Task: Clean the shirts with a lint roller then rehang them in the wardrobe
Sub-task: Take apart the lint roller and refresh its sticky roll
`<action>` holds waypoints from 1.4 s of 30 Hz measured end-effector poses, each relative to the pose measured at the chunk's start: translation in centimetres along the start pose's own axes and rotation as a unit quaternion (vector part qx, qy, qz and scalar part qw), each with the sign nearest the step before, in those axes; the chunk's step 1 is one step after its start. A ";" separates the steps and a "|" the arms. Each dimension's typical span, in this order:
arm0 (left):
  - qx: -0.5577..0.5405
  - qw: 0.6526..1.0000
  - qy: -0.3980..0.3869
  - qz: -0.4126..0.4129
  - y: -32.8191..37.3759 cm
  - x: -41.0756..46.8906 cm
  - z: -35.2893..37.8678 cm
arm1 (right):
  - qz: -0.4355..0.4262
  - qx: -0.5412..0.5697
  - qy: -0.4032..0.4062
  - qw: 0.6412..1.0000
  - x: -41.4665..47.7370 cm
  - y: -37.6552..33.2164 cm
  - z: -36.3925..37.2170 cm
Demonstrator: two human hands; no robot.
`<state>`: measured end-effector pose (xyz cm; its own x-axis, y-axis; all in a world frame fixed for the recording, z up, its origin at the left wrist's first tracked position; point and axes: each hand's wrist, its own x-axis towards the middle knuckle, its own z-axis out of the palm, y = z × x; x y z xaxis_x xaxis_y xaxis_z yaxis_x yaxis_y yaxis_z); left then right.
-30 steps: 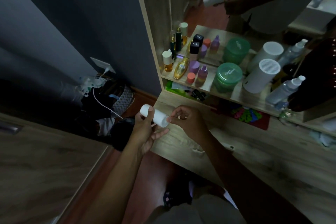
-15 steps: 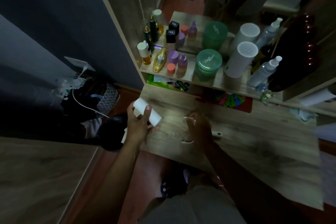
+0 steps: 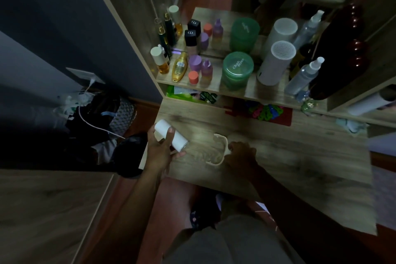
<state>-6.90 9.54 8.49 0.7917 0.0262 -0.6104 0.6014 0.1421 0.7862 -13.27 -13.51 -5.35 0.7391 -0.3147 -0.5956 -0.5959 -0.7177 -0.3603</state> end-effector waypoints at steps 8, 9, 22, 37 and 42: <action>-0.002 0.999 -0.002 0.033 2.1 -1.0 -2.0 | -0.145 0.337 -0.177 0.913 -2.9 -6.7 -5.0; -0.004 0.999 -0.002 0.038 2.6 -1.2 -2.3 | -0.140 0.382 -0.200 0.891 -3.2 -7.8 -5.6; -0.041 0.990 -0.037 0.126 7.7 -5.3 -3.8 | -0.372 0.157 -0.077 0.912 -7.2 -17.8 -13.2; -0.003 0.980 -0.047 0.194 9.2 -7.2 -4.4 | -0.405 0.113 -0.027 0.907 -8.8 -20.8 -13.6; 0.009 0.978 -0.058 0.201 9.8 -7.6 -4.3 | -0.378 0.105 -0.046 0.919 -9.8 -21.7 -14.3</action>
<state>-7.46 14.96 20.43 0.9709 -0.0362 -0.2368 0.2396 0.1268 0.9626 -3.05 -3.78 18.56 0.9429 0.2853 -0.1721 0.0225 -0.5700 -0.8214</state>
